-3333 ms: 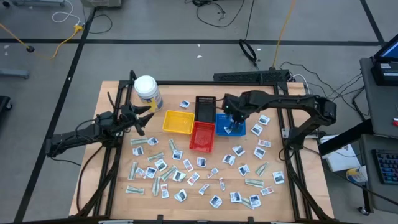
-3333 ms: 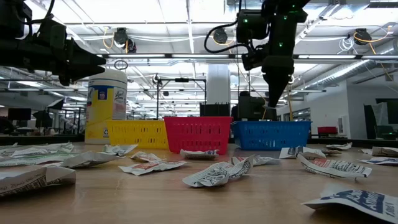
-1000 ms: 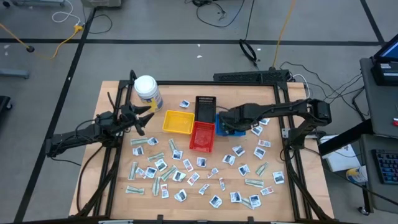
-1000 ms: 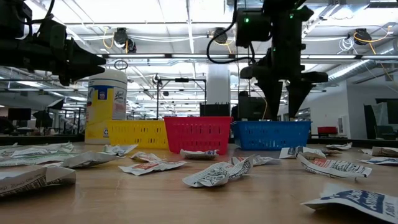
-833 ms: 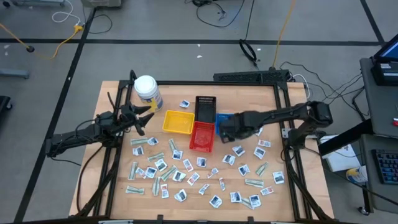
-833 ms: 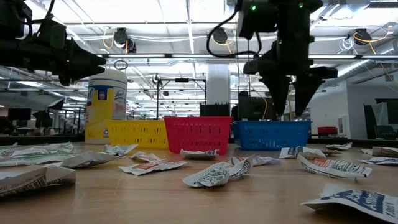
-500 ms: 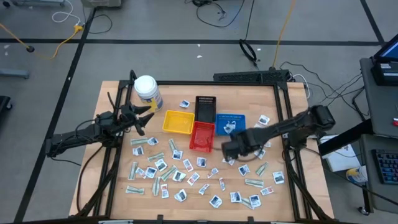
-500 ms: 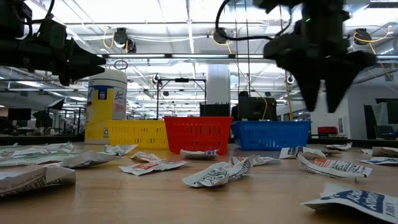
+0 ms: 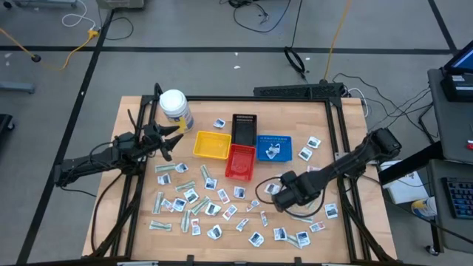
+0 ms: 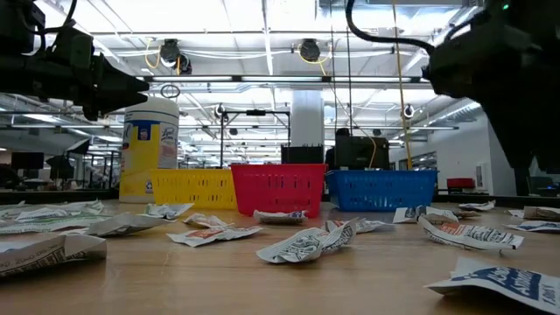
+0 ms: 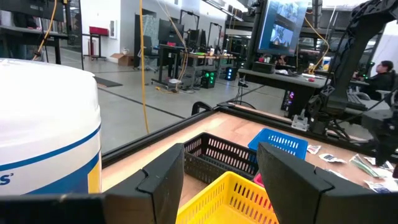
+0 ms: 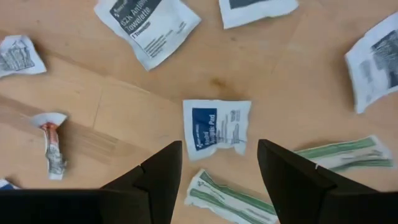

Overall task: Pick & Place First Aid Supplies
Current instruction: Put the alcohol pad into the blue bin

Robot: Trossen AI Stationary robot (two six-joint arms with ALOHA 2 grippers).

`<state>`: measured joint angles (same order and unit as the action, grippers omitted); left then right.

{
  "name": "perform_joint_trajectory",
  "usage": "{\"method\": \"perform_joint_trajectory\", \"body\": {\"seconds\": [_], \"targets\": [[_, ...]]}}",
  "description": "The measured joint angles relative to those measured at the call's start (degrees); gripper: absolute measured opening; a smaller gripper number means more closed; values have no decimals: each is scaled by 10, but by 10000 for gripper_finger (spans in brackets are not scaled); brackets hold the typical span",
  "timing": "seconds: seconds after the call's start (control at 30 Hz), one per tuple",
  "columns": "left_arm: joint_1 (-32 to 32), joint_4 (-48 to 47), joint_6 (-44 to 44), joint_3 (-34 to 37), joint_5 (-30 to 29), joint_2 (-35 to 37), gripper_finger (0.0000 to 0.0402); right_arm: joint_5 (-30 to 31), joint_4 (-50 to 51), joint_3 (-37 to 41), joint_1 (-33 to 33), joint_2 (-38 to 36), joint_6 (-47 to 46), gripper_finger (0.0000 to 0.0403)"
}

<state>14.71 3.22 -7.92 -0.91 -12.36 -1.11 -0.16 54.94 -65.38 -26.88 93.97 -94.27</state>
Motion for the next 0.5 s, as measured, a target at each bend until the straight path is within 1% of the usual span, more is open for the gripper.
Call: {"method": "perform_joint_trajectory", "body": {"seconds": [0.33, 0.5], "targets": [[0, 0, 0, 0, 0, 0, 209, 4, -120, 87, -4, 1, -11, 203], [0, 0, 0, 0, 0, 0, 209, 0, -149, 113, 2, 11, -11, 201]]}}
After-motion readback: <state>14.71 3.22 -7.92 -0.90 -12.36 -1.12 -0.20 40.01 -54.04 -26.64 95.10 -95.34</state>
